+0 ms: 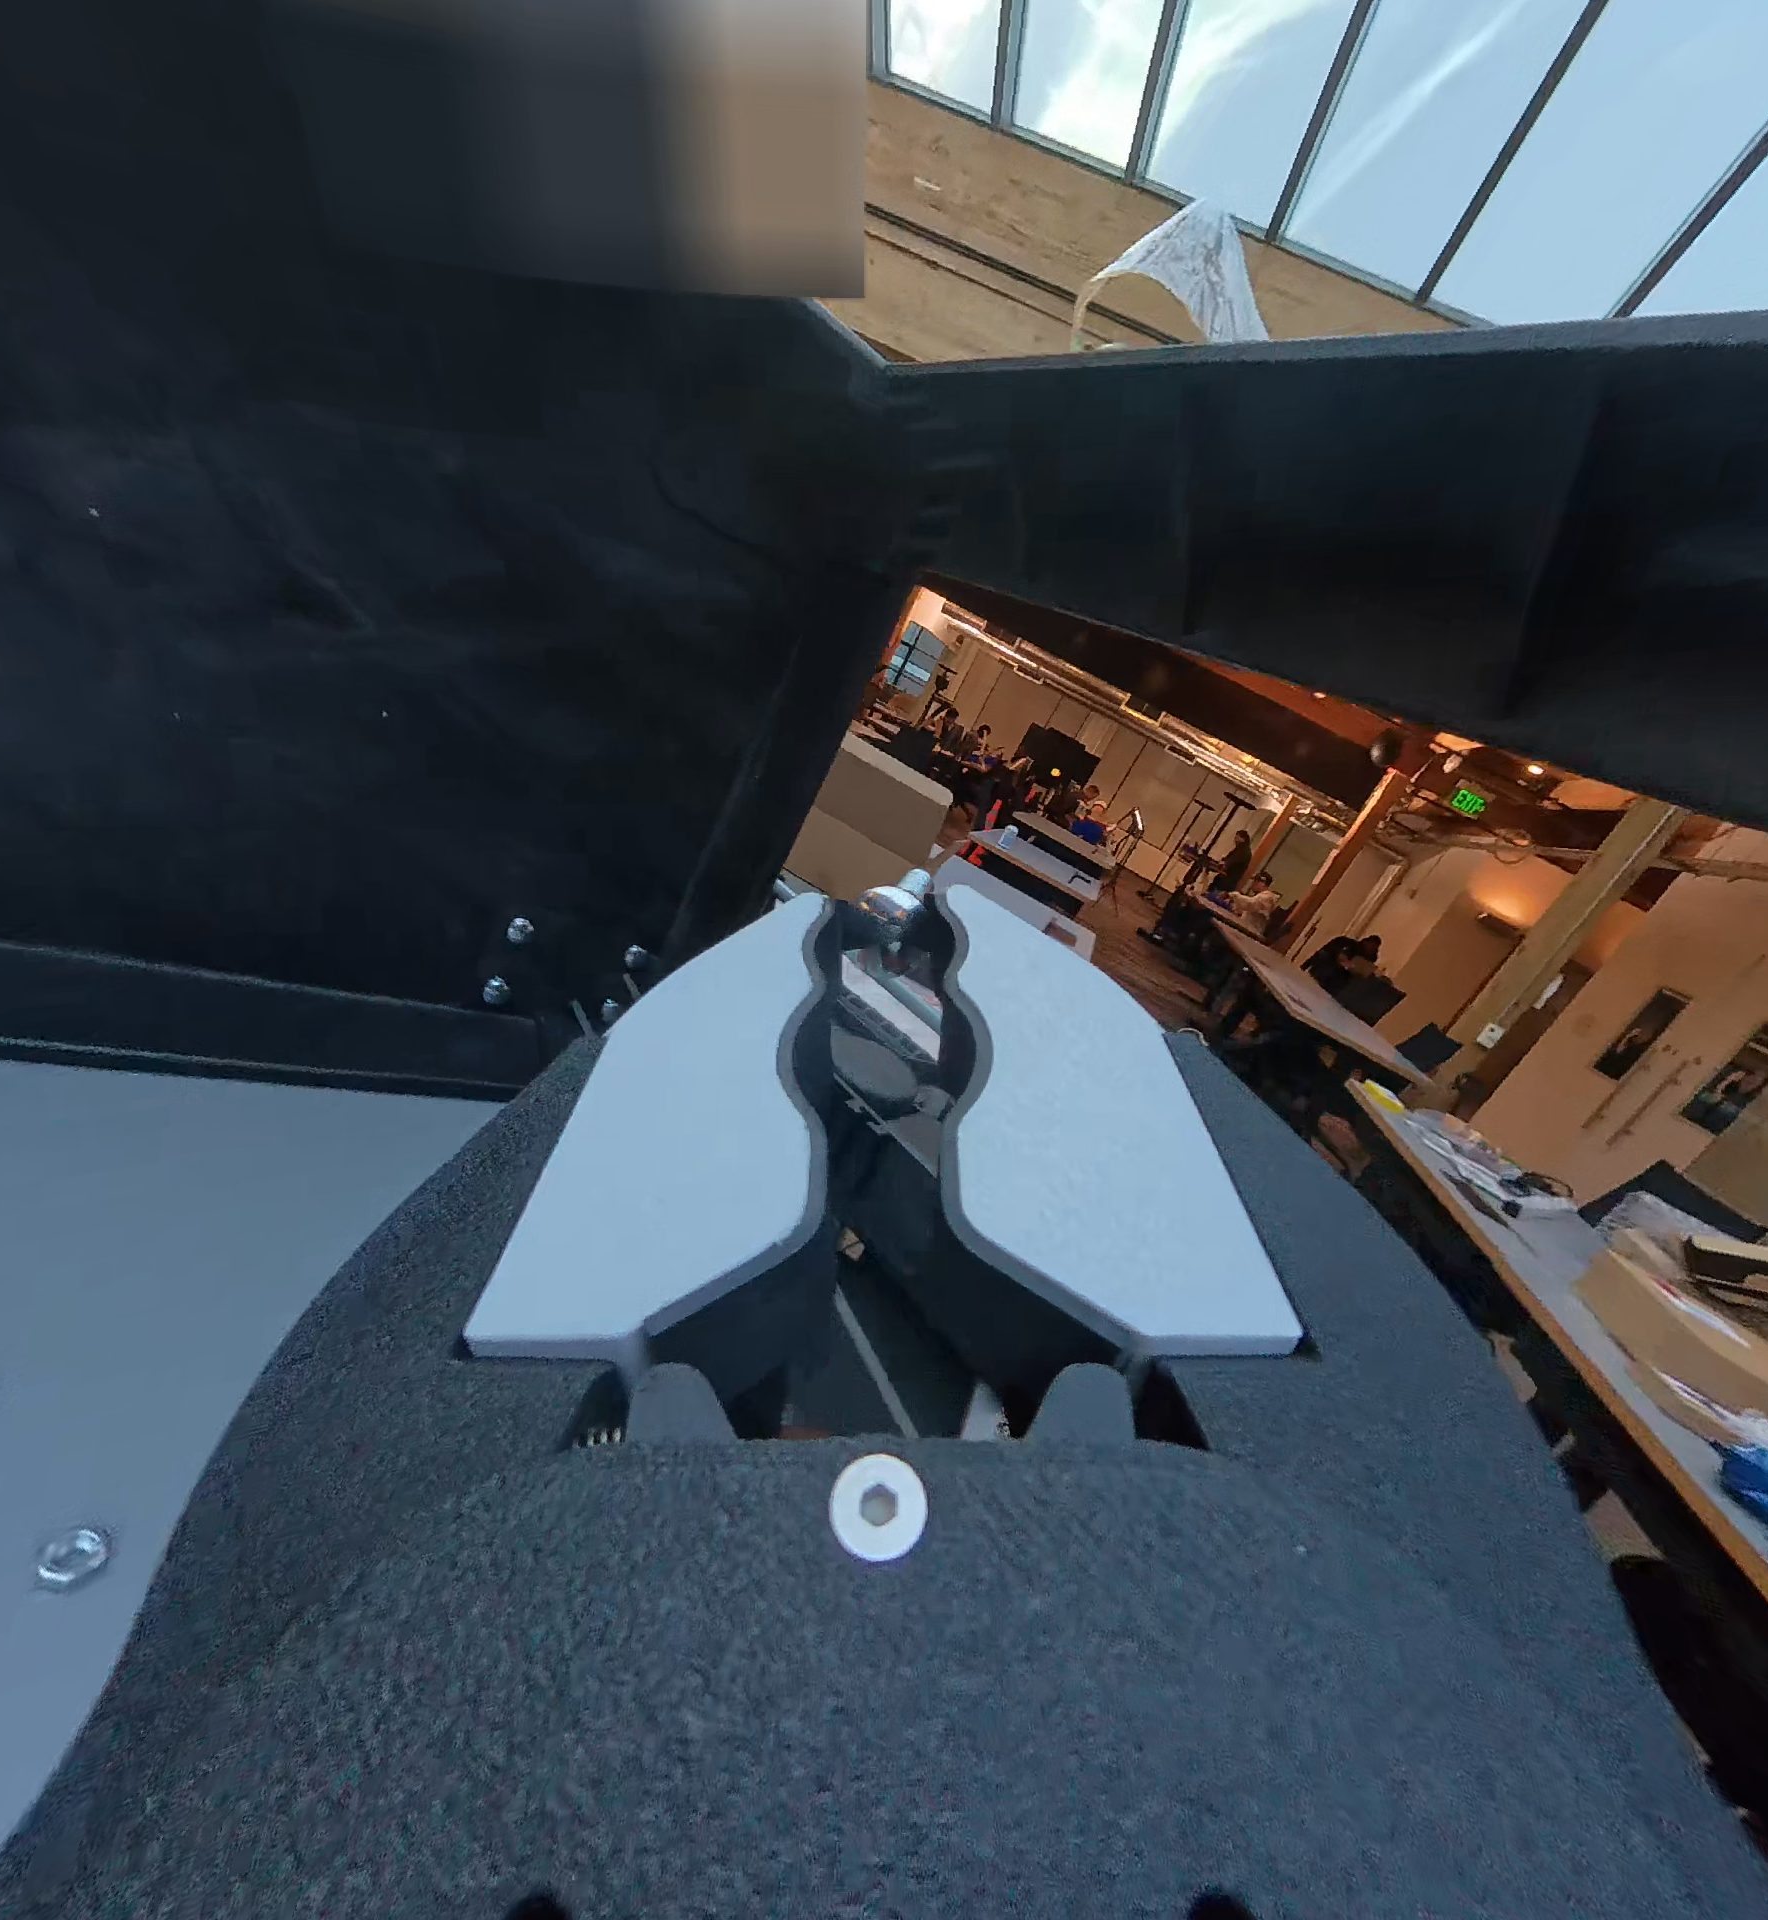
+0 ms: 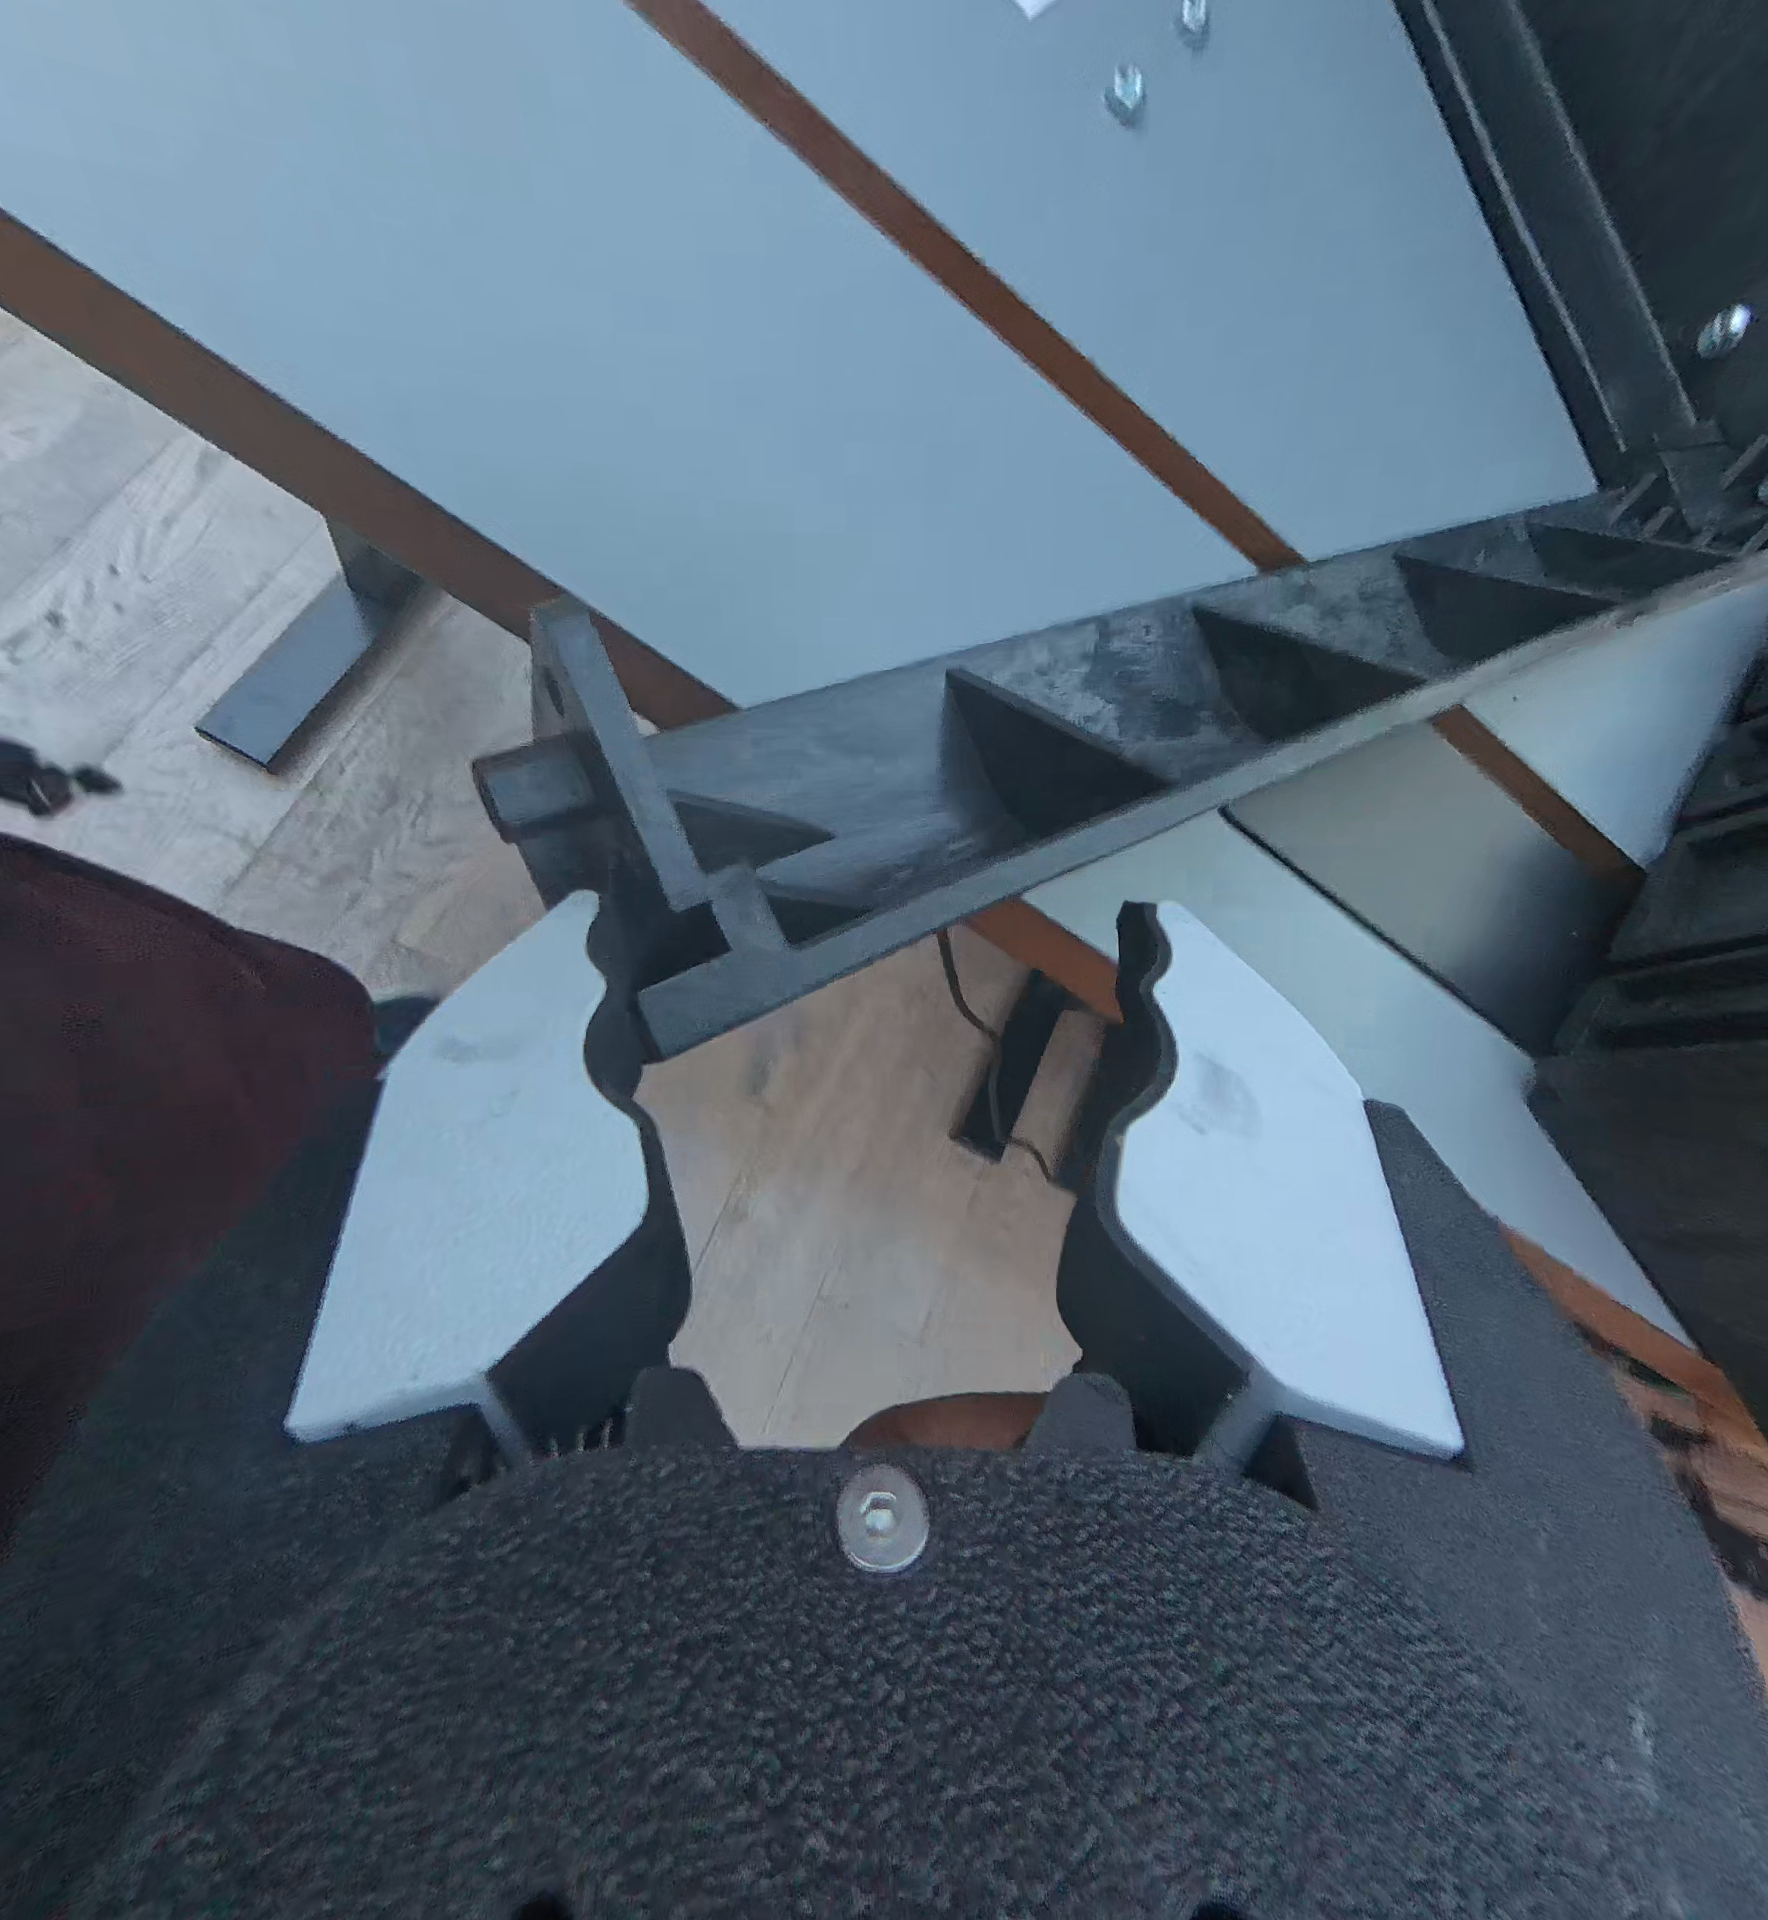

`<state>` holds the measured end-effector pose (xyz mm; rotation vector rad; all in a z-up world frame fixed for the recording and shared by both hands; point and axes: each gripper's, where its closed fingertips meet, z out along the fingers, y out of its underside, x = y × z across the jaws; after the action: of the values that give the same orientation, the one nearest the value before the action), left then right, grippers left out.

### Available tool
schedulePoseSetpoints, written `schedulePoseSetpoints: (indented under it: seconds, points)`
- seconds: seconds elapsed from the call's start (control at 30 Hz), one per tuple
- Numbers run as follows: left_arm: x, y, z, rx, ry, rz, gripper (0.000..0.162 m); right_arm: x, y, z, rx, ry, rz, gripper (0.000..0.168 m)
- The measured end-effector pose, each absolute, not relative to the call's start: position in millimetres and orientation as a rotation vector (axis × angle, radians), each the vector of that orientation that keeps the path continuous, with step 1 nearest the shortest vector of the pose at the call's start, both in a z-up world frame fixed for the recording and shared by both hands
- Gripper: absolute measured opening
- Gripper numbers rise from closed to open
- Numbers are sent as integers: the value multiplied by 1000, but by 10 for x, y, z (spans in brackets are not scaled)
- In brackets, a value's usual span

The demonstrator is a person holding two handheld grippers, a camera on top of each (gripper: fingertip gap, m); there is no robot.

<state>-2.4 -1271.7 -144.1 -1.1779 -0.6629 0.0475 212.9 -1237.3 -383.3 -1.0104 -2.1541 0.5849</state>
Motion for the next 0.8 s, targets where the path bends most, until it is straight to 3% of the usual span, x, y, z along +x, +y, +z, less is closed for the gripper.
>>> schedulePoseSetpoints:
  seconds: [0.2,0.8]
  points:
    - [-658,-12446,-1353,-1214,-550,60,16,2160,-12422,-3901,-982,-2171,435,80]
    - [-1654,-11629,-1308,-1277,-343,137,16,2520,-12552,-3600,-1428,-1965,319,69]
